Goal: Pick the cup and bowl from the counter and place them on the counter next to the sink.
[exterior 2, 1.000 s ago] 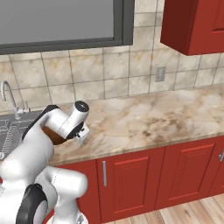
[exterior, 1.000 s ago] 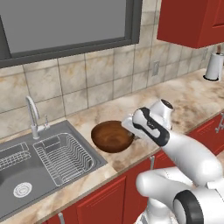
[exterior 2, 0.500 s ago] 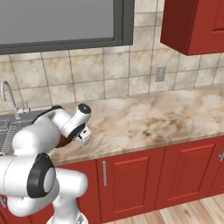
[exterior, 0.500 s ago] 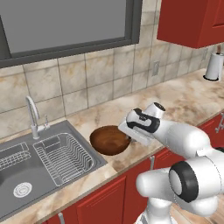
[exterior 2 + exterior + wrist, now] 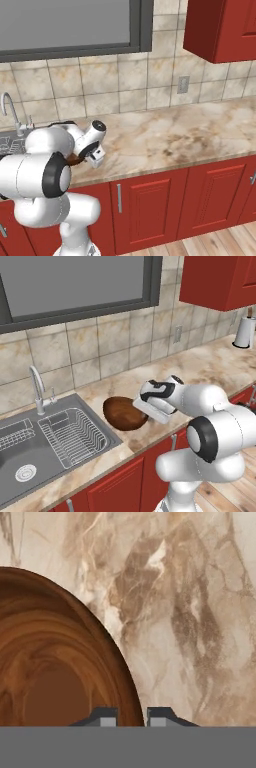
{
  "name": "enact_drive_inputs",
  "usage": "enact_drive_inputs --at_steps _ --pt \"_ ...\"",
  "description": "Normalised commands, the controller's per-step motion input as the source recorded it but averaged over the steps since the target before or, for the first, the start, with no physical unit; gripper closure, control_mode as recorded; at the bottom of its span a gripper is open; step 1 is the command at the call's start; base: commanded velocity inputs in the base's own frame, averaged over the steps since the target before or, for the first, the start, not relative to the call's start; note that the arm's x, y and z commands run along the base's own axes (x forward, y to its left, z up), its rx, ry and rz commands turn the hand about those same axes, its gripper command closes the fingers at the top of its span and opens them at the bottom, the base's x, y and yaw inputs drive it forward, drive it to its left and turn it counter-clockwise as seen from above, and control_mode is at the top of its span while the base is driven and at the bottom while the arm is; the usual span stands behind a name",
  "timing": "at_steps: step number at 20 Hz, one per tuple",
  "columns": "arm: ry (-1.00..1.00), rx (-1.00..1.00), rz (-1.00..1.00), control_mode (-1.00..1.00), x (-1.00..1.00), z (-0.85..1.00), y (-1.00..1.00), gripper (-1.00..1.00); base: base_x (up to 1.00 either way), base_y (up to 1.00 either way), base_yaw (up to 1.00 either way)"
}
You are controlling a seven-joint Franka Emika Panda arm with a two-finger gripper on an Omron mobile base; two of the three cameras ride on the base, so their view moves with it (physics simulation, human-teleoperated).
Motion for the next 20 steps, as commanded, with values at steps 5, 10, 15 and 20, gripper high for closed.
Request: enact_drive_inputs --at_steps 5,10,15,20 --pt "0.0 0.0 0.0 -1.0 0.0 0.0 0.0 -1.0 0.0 0.0 0.0" --pt "0.0 0.0 0.0 -1.0 -0.17 0.0 0.0 -1.0 0.0 0.0 0.0" --pt "-0.18 0.0 0.0 -1.0 -0.45 0.52 -0.06 -1.0 0.0 0.0 0.0" --pt "-0.18 0.0 0.05 -1.0 -0.51 0.73 -0.2 -1.0 0.0 0.0 0.0"
